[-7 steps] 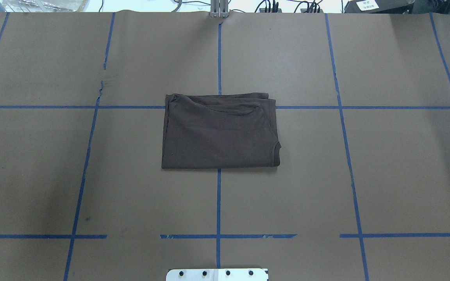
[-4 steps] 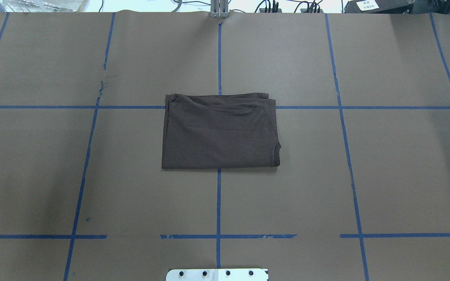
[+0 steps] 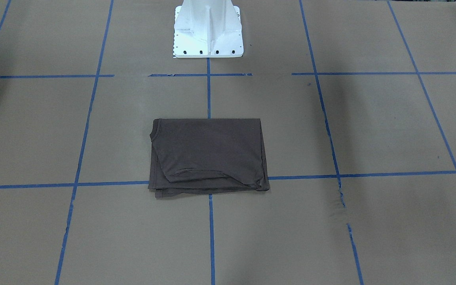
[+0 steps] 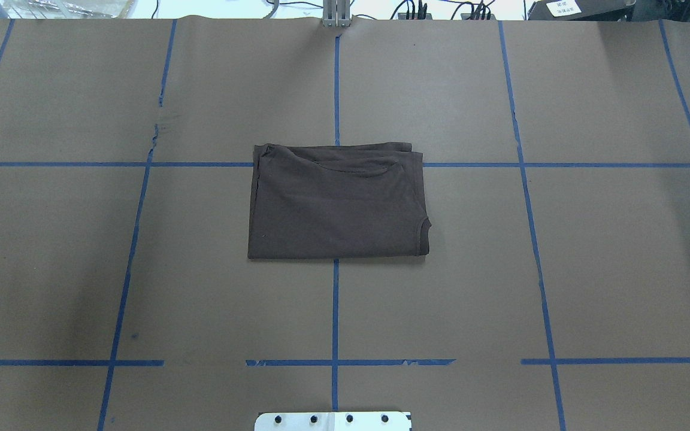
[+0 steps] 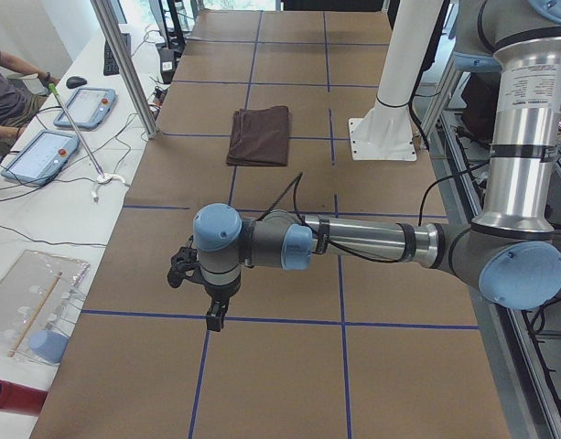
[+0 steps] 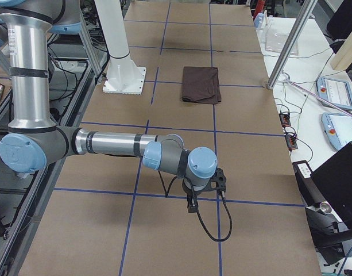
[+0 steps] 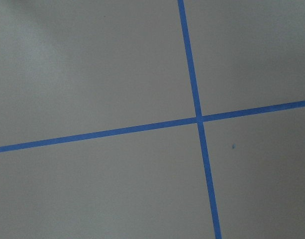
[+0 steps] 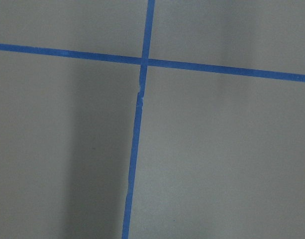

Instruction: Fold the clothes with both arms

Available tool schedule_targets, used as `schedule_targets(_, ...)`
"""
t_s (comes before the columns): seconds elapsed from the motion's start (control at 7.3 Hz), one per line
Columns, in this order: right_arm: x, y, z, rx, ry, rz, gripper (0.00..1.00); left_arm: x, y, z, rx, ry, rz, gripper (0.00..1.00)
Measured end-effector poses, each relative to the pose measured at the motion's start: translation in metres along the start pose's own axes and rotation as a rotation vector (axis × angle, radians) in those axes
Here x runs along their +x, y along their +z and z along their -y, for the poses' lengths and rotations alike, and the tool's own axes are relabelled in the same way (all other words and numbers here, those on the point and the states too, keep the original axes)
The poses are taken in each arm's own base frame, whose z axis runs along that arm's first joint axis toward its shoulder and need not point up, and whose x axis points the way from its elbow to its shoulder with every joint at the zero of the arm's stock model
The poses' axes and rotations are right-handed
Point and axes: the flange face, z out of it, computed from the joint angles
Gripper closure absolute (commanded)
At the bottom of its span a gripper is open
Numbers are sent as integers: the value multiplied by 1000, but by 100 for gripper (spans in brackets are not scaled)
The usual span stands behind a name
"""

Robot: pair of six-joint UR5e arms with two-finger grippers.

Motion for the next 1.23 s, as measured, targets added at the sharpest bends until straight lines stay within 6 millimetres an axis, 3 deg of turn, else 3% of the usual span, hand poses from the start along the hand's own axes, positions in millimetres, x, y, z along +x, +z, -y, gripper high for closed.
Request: schedule_targets(1.23,-9,-9,9,84,33,-12,0,1,0,0,2,-4,0,0)
